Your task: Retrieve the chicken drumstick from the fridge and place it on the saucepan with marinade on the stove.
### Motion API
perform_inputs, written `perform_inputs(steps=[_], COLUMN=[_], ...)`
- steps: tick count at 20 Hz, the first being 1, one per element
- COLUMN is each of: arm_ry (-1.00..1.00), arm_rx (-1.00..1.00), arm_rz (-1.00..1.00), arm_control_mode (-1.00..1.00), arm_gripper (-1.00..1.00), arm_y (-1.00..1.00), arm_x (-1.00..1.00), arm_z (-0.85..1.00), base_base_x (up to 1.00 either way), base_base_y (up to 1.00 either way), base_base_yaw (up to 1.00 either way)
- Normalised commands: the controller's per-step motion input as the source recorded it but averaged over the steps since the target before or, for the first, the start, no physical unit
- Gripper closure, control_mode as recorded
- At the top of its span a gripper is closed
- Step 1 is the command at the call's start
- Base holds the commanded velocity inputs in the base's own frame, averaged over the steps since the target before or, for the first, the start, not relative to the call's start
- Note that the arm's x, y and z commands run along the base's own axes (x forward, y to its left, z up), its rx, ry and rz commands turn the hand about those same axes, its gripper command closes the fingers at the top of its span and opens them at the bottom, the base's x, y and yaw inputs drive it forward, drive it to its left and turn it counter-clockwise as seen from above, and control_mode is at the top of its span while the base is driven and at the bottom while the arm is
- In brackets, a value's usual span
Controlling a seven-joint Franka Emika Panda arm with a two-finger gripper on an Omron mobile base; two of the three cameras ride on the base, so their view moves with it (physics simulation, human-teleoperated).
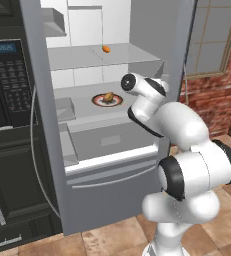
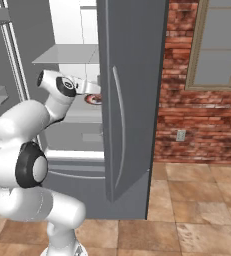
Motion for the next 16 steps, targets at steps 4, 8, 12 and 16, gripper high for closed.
perform_inputs(steps=[4, 8, 12, 16], arm_ry=[0.05, 0.08, 0.13, 0.11], arm_rx=[0.0, -0.03, -0.07, -0.15], arm_rz=[-0.24, -0.25, -0.28, -0.3], arm_control_mode=[-1.0, -1.0, -1.0, -1.0], arm_gripper=[-1.0, -1.0, -1.0, -1.0], arm_y=[-1.0, -1.0, -1.0, -1.0], arm_x=[-0.81, -0.7, -0.34, -0.03], arm_z=[-0.16, -0.24, -0.37, -0.52], base_base_x=[0.0, 0.0, 0.0, 0.0], base_base_y=[0.0, 0.0, 0.0, 0.0], base_base_yaw=[0.0, 0.0, 0.0, 0.0])
